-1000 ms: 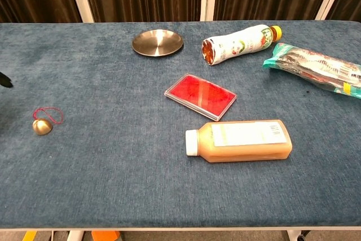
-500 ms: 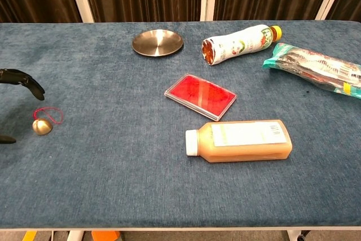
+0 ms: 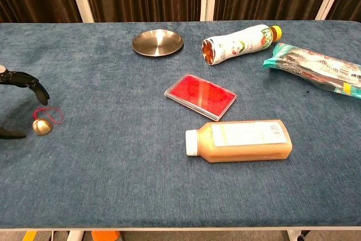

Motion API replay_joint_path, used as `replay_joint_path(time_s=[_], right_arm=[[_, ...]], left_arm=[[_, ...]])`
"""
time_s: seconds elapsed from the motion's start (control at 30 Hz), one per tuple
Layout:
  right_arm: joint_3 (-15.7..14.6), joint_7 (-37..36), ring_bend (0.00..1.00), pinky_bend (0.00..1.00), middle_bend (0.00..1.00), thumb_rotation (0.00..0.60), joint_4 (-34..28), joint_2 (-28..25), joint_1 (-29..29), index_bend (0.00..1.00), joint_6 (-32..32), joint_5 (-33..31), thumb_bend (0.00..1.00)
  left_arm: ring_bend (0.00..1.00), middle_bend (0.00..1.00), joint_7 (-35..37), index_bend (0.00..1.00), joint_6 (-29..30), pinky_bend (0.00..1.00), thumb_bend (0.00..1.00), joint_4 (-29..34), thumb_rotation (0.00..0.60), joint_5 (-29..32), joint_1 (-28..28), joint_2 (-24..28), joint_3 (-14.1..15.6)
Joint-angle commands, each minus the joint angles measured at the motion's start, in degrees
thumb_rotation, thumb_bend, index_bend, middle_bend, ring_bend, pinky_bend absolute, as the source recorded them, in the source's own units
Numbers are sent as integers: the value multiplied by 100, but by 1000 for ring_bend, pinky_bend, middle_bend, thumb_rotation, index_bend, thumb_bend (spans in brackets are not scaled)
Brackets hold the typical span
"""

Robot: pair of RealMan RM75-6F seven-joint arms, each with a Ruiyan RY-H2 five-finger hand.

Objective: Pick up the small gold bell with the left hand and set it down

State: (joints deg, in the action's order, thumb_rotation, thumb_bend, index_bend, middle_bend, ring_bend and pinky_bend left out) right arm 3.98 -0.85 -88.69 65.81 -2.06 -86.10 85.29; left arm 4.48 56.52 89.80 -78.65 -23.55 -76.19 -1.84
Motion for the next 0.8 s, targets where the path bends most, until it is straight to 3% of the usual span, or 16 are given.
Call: replay_joint_path(time_s=[0.03, 0.8], right_arm=[[1, -1, 0, 0, 0, 600, 0, 1, -5, 0, 4, 1, 104], [-6, -89, 0, 0, 0, 600, 104, 38, 9, 0, 25, -54, 105]], left_arm=[[71, 249, 16, 371, -20, 120, 198, -16, 600, 29, -17, -12, 1], [87, 291, -58, 449, -28, 121, 301, -59, 600, 157, -142, -170, -5]])
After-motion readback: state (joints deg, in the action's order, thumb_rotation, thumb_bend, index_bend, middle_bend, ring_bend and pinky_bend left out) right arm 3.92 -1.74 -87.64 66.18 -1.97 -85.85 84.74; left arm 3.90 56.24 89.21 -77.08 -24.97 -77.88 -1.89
